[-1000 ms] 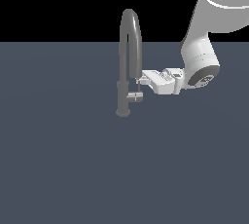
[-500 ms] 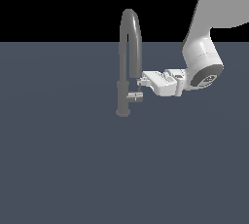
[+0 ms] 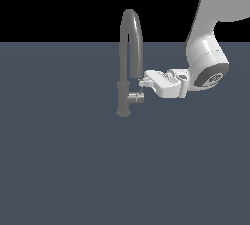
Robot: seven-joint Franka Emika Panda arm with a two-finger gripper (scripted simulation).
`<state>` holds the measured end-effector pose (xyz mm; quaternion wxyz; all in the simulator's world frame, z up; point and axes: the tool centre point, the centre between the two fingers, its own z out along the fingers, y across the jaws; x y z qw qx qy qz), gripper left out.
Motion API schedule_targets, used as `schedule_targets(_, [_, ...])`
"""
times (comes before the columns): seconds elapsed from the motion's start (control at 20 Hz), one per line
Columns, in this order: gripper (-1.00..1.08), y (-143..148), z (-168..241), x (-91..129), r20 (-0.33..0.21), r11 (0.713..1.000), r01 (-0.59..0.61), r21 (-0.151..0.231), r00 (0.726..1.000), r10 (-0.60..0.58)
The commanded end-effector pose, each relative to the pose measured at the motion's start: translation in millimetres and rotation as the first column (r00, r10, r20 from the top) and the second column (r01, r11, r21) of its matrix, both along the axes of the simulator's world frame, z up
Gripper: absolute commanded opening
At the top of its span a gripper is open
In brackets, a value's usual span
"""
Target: Turn on the faucet by rotating a designated handle.
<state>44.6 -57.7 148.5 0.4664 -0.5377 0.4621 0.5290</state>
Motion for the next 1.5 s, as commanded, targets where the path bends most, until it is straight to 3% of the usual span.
schedule_targets(0.0, [-1.0, -1, -4, -6, -0.003, 1.0, -0.001, 0.001, 1.0, 0.001])
schedule_targets(0.4, [-1.0, -5, -19, -33, -0.01, 1.0, -0.004, 0.003, 1.0, 0.004])
schedule_targets(0.5, [-1.0, -3, -10, -24, 0.008, 1.0, -0.002, 0.0, 1.0, 0.002])
schedule_targets(0.8, [-1.0, -7, -47, -48, -0.01, 1.0, -0.004, 0.003, 1.0, 0.004])
schedule_targets(0.9, [-1.0, -5, -26, -36, 0.022, 1.0, -0.008, 0.003, 1.0, 0.008])
schedule_targets(1.3, [-1.0, -7, -79, -48, -0.009, 1.0, -0.005, 0.004, 1.0, 0.005])
schedule_targets(1.45, [-1.0, -5, -60, -38, 0.022, 1.0, -0.011, 0.007, 1.0, 0.011])
